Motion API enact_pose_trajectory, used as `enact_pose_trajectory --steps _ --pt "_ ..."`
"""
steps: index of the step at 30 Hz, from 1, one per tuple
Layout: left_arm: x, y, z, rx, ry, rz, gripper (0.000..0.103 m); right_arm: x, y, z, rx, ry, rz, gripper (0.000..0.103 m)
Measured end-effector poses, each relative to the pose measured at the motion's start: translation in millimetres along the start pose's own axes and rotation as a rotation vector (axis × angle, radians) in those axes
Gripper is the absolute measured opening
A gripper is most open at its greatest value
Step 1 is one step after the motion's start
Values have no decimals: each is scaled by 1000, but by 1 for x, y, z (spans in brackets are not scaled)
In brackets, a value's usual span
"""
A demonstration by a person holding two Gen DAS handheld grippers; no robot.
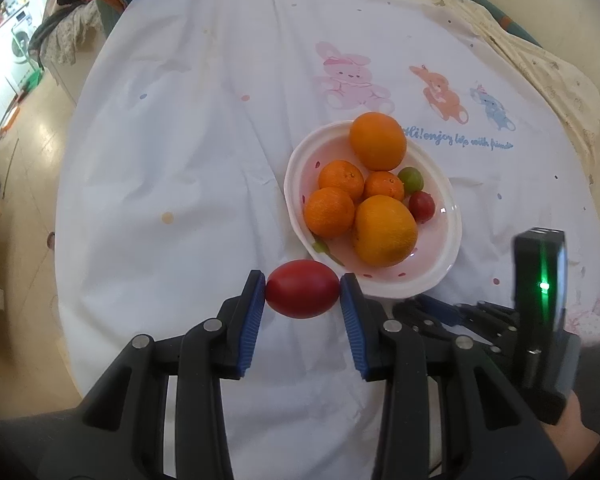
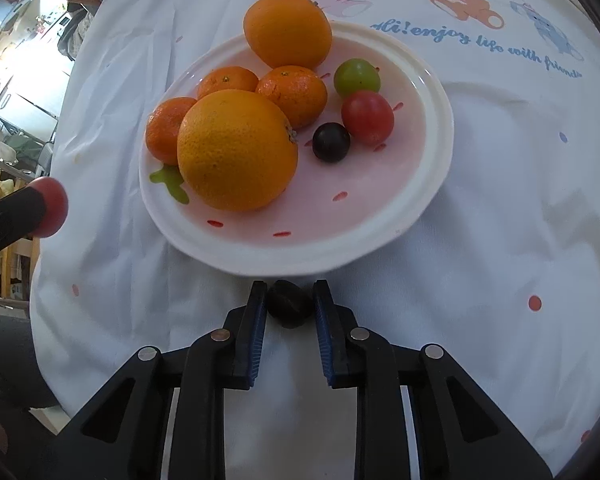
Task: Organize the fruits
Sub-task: 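Grasp the last dark plum with the right gripper while the left gripper holds the red plum, then carry the red plum and dark plum into the pink bowl and open both grippers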
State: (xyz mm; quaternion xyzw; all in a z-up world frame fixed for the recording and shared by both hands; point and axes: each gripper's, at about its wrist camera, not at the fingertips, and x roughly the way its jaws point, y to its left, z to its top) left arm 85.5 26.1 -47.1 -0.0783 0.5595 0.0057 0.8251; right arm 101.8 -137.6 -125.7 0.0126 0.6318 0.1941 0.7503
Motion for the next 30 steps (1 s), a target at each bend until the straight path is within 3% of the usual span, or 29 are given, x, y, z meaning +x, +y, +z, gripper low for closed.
enact_pose_trajectory --steps 7,13,22,30 --pt "-3 0 -1 9 -19 24 34 -36 -1 -25 13 -32 53 24" --pt "-21 -2 -4 43 -70 55 34 -89 -14 -37 47 -116 114 24" --pt "-55 1 29 58 -122 48 34 -139 -23 3 56 -239 140 24" --pt "-40 1 74 63 -132 49 34 -146 -36 53 49 -271 137 24"
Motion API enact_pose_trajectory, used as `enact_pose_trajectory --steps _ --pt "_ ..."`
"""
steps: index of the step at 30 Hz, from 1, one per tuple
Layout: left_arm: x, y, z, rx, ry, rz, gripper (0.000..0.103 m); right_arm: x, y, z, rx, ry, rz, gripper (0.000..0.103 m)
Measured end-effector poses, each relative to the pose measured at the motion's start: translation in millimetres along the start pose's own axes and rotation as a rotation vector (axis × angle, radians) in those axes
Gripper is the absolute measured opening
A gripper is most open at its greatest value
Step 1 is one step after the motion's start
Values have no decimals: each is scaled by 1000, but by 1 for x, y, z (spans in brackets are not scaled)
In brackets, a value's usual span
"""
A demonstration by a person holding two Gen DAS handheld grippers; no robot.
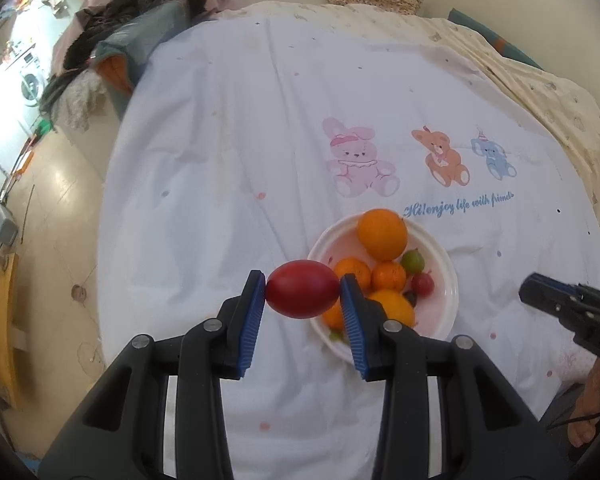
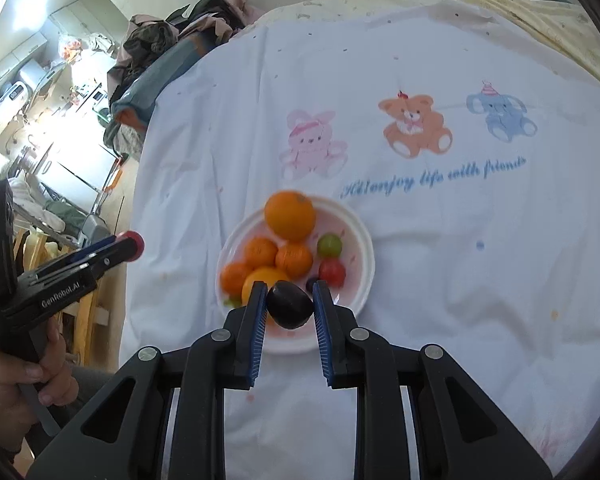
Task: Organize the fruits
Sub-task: 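Carry the red plum and dark plum into the pink bowl and open both grippers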
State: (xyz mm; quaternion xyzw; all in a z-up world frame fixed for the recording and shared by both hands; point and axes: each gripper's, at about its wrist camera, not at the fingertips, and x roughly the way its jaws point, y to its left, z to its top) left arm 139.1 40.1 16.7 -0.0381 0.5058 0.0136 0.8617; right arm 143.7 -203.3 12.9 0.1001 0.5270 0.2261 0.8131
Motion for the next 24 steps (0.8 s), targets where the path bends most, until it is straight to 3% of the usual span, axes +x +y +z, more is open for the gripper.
enact_pose_trajectory --steps 7,15,18,24 --pt "55 -16 18 37 65 -7 34 39 -18 33 15 35 -12 24" --pt "113 -19 19 -11 162 -70 34 95 -46 36 67 118 -11 24" --pt "122 -21 21 -31 178 -103 34 105 -58 36 93 133 -2 25" --pt "130 -25 19 -27 191 -102 35 119 -69 27 122 171 5 25"
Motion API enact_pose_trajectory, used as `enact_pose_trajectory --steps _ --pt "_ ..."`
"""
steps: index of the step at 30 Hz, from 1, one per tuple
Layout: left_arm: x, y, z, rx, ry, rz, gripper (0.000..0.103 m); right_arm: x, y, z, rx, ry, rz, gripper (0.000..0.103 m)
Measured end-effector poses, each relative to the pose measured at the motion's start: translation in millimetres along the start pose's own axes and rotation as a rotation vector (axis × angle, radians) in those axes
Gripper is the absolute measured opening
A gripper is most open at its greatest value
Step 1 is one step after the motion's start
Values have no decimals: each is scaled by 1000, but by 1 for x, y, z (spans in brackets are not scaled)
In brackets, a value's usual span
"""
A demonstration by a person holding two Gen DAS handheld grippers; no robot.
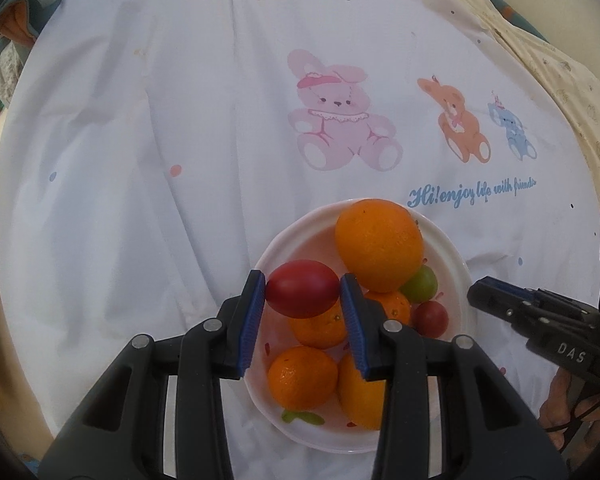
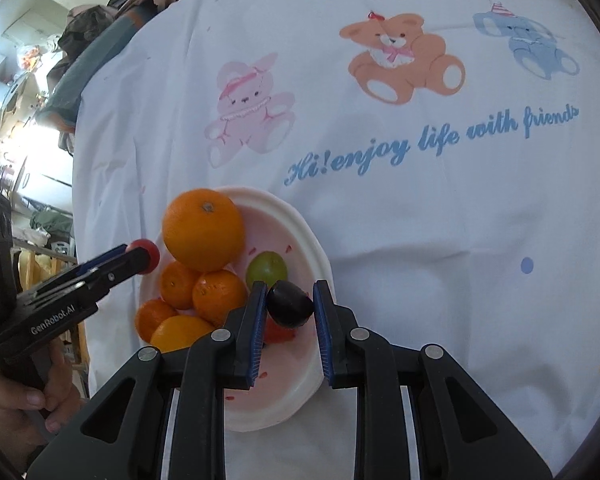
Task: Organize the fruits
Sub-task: 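Carry the red plum and dark plum into the pink bowl and open both grippers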
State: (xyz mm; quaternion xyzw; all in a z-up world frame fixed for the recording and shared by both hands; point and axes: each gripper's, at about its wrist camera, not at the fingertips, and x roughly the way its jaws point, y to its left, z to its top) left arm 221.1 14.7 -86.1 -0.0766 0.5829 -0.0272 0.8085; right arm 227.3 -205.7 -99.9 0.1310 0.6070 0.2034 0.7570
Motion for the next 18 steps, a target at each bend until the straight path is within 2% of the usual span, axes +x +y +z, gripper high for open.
enact_pose_trajectory --steps 3,6,13,14,16,18 --pt "4 0 -2 -13 21 -12 35 7 0 -4 -10 19 -5 25" --pt "2 -1 -1 -8 4 -10 35 13 2 -5 -22 33 -14 25" --pt "3 0 -1 -10 11 -13 37 11 5 -4 -27 15 -14 28" --pt "2 0 -1 -9 7 -13 41 10 6 -4 -29 11 -16 28" --pt "-2 -1 -2 -8 -8 -10 70 7 9 -4 -48 -1 -22 28" --pt "-6 -2 -3 0 -19 -10 77 4 10 -3 -48 -9 -20 28"
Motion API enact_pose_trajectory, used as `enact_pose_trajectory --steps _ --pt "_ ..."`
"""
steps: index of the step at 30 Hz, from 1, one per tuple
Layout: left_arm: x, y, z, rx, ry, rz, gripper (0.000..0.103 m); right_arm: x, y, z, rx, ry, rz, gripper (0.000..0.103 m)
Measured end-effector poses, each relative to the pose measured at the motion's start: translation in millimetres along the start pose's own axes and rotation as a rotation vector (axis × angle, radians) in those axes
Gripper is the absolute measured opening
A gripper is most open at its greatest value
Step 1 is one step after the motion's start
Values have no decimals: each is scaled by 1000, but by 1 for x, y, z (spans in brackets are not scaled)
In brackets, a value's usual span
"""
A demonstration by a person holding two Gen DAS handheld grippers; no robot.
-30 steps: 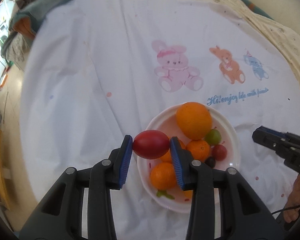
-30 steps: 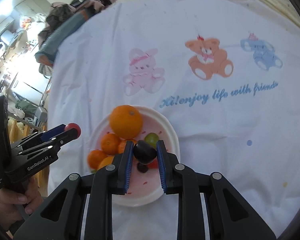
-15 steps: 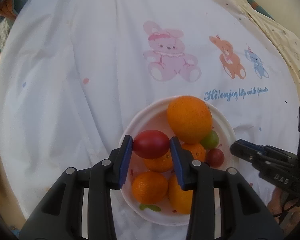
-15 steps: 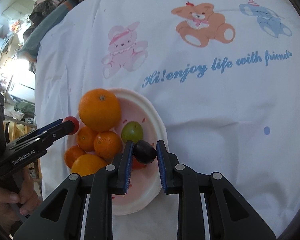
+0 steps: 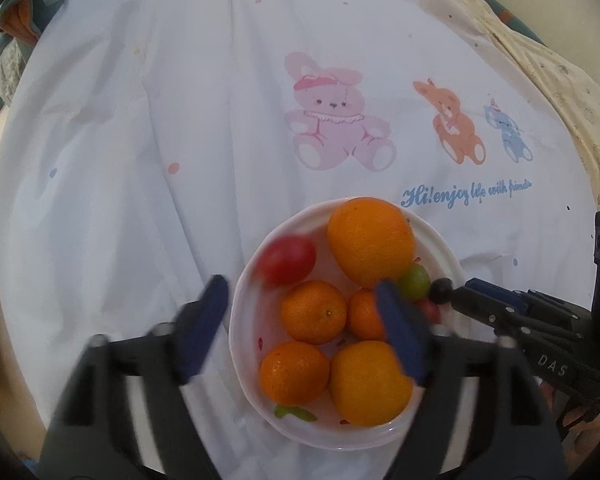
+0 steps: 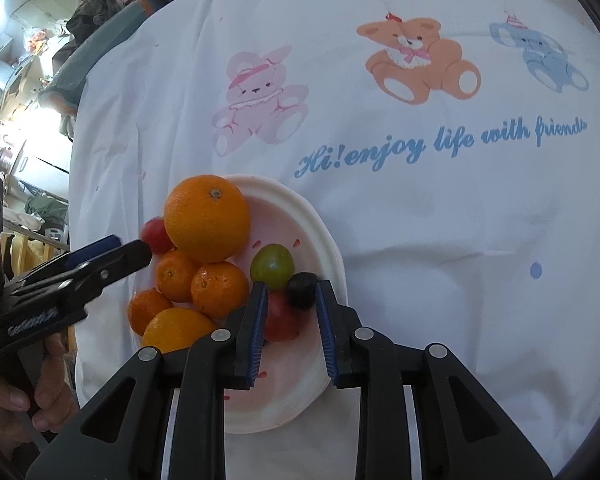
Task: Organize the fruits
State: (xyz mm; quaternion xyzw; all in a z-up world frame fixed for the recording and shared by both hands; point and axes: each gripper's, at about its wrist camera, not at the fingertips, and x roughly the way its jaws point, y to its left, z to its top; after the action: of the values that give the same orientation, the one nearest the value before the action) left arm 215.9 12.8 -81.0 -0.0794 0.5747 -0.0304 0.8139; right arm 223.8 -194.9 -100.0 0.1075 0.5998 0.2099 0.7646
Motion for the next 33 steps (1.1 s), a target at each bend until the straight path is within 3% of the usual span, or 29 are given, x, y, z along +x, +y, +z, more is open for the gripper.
enact_pose_trajectory --steps 1,4,9,12,15,18,24,33 --pt "0 -1 0 9 5 4 78 -2 0 1 2 -6 4 30" --pt "-4 -3 -3 23 13 19 78 -10 2 2 5 -40 9 72" --pt "-30 1 -9 5 -40 80 78 -32 7 1 15 -104 10 74" --pt "-55 -5 -16 52 -114 141 78 -56 20 -2 -13 -153 12 82" --pt "-83 -15 -25 95 -188 155 78 -79 35 -8 -41 -194 2 91" --pt "-111 -19 -36 76 -250 117 78 -106 44 -24 -38 -259 9 99" --pt "-153 -17 -68 30 -302 68 78 -136 54 -61 -47 -320 -11 101" --pt "-168 -6 -127 10 -327 74 86 -157 72 -114 -112 -417 -110 103"
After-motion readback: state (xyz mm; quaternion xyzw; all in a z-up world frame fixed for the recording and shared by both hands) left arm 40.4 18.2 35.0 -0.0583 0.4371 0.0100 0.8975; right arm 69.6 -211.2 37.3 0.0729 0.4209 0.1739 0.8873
